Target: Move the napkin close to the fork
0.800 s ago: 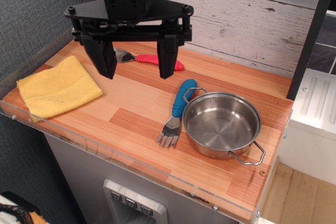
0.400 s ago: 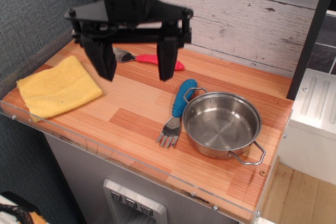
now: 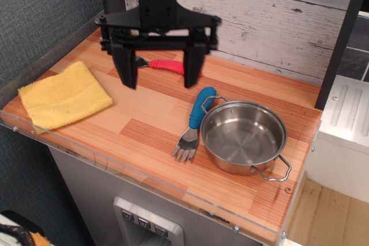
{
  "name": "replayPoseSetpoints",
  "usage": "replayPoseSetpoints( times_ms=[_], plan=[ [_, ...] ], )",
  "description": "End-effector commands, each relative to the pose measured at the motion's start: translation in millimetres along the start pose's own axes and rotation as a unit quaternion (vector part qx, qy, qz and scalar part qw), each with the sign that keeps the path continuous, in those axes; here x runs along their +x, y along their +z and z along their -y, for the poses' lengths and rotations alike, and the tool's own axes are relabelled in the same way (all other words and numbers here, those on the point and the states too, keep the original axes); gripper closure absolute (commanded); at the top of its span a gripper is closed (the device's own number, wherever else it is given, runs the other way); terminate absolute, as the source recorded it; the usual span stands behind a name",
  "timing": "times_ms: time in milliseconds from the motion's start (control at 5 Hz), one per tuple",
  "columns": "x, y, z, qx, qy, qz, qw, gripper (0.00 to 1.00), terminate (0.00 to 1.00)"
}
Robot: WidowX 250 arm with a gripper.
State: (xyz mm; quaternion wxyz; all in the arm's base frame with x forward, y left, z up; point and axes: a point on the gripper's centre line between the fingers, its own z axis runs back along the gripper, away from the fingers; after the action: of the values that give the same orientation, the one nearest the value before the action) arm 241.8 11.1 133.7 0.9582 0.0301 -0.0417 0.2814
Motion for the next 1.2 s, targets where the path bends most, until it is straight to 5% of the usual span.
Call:
replayPoseSetpoints(
  times_ms=[0,400,600,1000],
  plan=[
    [41,-24,-36,0.029,0.035,0.020,0.9988,0.00,0.00],
    [88,-63,-74,0.040,0.040,0.028,0.9980,0.00,0.00],
    [98,-69,-95,0.031,0.013,0.040,0.9986,1.00,0.00],
    [118,-90,-134,0.065,-0.095,0.029,0.9929,1.00,0.00]
  ],
)
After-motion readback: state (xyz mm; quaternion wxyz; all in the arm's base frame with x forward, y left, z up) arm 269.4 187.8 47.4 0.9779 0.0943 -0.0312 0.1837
